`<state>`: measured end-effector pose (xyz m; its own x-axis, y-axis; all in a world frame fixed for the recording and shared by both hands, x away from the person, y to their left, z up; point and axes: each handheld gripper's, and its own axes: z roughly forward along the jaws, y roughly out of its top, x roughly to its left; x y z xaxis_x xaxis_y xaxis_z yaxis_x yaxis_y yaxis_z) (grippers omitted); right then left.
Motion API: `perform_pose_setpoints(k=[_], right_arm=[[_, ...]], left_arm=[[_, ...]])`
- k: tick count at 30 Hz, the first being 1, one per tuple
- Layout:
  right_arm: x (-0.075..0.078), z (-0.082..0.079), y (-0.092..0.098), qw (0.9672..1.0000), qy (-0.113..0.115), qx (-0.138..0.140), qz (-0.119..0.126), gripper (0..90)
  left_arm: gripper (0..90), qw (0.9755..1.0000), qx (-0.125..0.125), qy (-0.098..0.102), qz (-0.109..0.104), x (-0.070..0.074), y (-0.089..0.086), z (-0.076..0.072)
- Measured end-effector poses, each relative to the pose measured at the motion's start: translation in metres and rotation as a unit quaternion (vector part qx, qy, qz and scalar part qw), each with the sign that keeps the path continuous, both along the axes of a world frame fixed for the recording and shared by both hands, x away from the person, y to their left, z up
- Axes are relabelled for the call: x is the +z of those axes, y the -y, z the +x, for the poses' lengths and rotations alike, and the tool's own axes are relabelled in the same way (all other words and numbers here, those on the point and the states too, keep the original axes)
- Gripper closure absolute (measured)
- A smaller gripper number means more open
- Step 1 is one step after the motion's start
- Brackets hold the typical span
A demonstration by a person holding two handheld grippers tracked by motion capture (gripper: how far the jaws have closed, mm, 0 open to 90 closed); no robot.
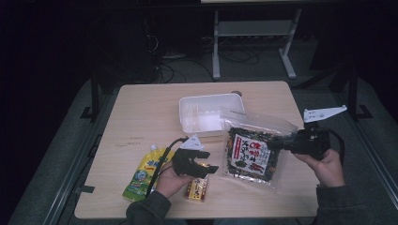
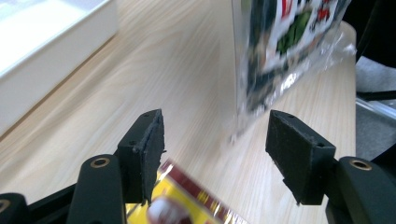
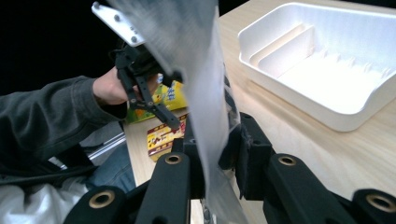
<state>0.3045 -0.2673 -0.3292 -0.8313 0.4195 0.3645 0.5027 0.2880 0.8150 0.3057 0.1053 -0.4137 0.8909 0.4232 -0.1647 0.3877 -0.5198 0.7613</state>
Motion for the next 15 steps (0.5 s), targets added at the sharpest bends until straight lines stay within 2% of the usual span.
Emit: perform_pose_setpoints(k=[6, 15], right_arm=[[0.01, 0.002, -0.003, 0.9998, 0.01, -0.018, -0.006, 76.1], [0.022, 0.007, -0.008, 0.9986, 0.027, -0.044, -0.014, 76.1]], left_arm=[[33.2, 0.9998, 0.021, 0.001, 0.007, 0.002, -0.026, -0.006], [29.1, 0.999, 0.039, 0.011, 0.019, 0.003, -0.051, -0.014]])
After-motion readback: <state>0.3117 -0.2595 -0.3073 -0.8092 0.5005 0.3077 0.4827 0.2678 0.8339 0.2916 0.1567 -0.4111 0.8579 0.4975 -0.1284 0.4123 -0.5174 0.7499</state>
